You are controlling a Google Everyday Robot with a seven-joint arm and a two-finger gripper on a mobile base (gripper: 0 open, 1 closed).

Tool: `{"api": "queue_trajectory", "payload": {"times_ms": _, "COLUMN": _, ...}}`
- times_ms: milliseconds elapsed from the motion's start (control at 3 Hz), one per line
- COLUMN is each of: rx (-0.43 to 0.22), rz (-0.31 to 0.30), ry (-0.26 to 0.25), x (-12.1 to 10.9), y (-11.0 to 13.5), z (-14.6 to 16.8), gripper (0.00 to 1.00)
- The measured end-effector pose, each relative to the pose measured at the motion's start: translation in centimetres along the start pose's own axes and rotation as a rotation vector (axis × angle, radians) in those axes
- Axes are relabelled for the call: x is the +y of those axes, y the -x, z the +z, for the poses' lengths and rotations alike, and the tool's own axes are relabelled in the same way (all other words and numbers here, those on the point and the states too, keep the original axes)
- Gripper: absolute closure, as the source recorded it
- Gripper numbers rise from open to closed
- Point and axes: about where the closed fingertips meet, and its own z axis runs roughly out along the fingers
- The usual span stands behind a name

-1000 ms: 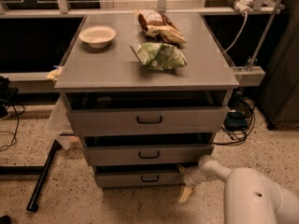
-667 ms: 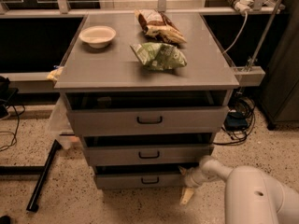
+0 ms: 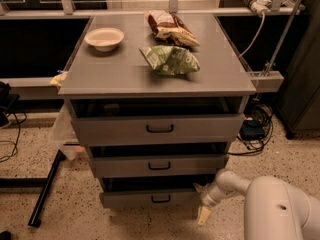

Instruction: Open bottom drawer

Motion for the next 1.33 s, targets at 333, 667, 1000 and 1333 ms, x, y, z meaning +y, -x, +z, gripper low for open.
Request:
{"api": "queue_trajectory", "payload": {"times_ms": 333, "rx": 0.009, "rz": 0.025, "ry": 0.037, "x": 1.9, "y": -0.8, "z": -0.7, "gripper": 0.00}}
{"api": "queue_trajectory", "payload": {"times_ms": 667, "rx": 0.027, "rz": 0.050, "ry": 0.084, "x": 4.1, "y": -1.6, "z": -1.6, "gripper": 0.00}}
{"api": "queue_trajectory", "payload": {"times_ms": 1000, "rx": 0.039, "rz": 0.080, "ry": 0.136, "x": 6.5, "y": -2.4, "z": -2.6, "gripper": 0.00}}
{"api": "queue_trajectory", "payload": {"times_ms": 1333, "rx": 0.046, "rz": 0.116, "ry": 0.190, "x": 9.2, "y": -3.0, "z": -3.5, "gripper": 0.00}}
